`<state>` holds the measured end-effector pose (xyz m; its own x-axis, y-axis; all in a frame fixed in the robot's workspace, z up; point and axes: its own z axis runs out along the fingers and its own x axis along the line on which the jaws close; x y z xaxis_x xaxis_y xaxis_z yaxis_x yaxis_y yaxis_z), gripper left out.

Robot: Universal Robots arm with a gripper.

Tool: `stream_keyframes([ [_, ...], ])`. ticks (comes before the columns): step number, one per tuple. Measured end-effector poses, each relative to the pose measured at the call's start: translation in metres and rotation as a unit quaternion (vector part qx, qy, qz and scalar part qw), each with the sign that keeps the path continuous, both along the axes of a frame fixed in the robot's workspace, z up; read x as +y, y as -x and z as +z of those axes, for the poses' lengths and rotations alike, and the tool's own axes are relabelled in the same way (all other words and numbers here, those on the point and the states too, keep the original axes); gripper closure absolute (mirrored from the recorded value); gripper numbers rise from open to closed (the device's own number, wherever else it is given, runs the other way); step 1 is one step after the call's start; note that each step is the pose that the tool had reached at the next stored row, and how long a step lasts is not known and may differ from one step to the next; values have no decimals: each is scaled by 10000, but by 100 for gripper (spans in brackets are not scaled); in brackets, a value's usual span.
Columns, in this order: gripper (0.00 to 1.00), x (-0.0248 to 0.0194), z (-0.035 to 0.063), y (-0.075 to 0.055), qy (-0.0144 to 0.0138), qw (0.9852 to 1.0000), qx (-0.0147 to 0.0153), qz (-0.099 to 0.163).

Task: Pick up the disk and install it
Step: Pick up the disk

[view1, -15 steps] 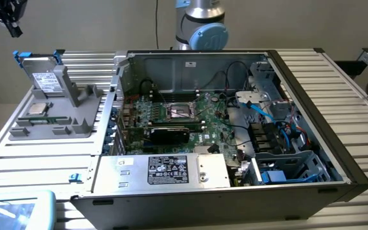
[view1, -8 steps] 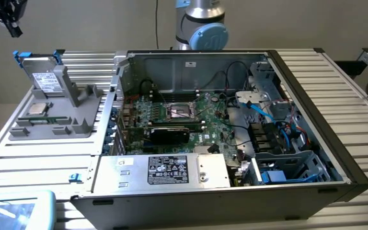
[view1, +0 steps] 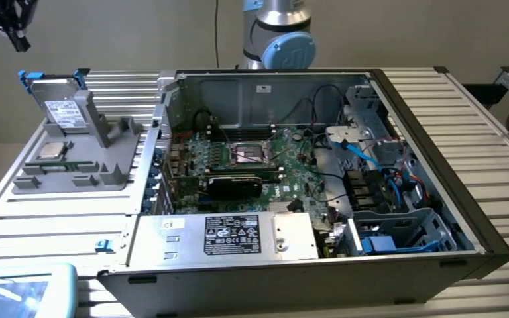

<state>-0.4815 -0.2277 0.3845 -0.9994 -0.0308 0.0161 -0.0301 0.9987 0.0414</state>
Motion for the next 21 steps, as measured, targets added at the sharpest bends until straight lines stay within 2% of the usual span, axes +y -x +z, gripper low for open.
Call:
stream_keyframes([
  [5,89,0,0,0,0,9990,0,457],
  [8,89,0,-2,0,0,9973,0,729],
  [11,89,0,-4,0,0,9950,0,998],
  [14,89,0,-5,0,0,9918,0,1275],
  [17,89,0,-6,0,0,9880,0,1541],
  [21,89,2,-7,0,0,9817,0,1904],
])
